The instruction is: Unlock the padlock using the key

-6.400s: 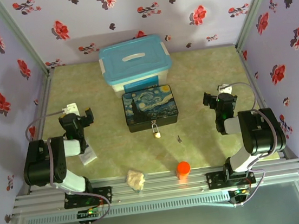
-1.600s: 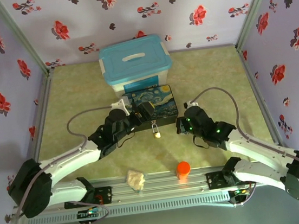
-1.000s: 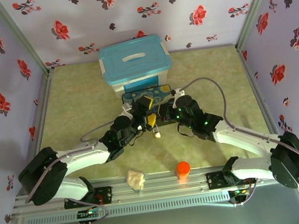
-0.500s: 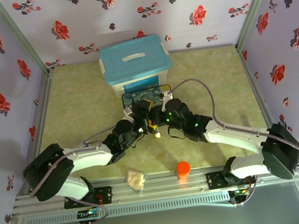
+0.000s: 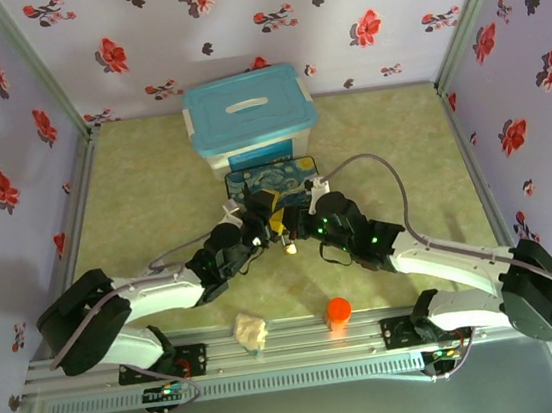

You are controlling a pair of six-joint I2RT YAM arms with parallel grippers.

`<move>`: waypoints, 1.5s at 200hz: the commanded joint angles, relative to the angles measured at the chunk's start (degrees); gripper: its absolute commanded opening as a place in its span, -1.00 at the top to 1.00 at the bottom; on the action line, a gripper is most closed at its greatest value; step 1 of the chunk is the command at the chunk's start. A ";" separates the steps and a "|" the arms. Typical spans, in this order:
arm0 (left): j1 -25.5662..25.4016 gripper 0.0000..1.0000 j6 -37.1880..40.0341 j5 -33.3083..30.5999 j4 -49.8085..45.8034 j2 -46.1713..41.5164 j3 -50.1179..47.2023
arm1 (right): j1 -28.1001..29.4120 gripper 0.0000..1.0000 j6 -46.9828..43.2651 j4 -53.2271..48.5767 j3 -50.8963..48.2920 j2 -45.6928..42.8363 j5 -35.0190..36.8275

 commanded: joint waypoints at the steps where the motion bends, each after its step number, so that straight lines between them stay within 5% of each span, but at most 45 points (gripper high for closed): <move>1: -0.09 0.02 2.24 -1.49 -0.28 -0.80 0.34 | 0.30 1.00 -0.81 -1.64 -0.48 -0.97 1.90; 57: -0.09 0.74 2.40 -1.38 0.82 0.50 -0.17 | 0.36 1.00 -1.07 -1.63 -0.32 -1.05 2.12; 102: 0.13 0.84 3.51 -1.21 0.92 1.10 -0.69 | 0.29 1.00 -1.33 -2.23 0.01 -1.15 2.22; 116: 0.31 0.76 3.87 -0.72 0.83 1.57 -0.60 | 0.31 1.00 -1.29 -2.43 0.21 -0.93 2.19; 131: 0.45 0.17 3.80 -0.15 0.69 2.34 -0.79 | 0.29 1.00 -1.38 -2.39 0.43 -1.01 2.26; 154: 0.44 -0.12 3.62 0.20 0.22 2.98 -0.81 | 0.35 1.00 -1.89 -2.61 0.35 -1.42 3.26; 227: 0.44 -0.12 1.77 2.50 0.31 5.40 -0.12 | 0.29 1.00 -4.41 -4.61 2.33 -0.50 4.76; 276: 0.47 0.14 0.17 3.16 5.43 8.82 -0.19 | 0.80 1.00 -4.22 -3.48 1.84 0.83 3.69; 300: 0.44 0.00 -1.36 3.73 8.28 10.59 -0.37 | 1.00 1.00 -4.00 -2.41 0.74 0.28 4.36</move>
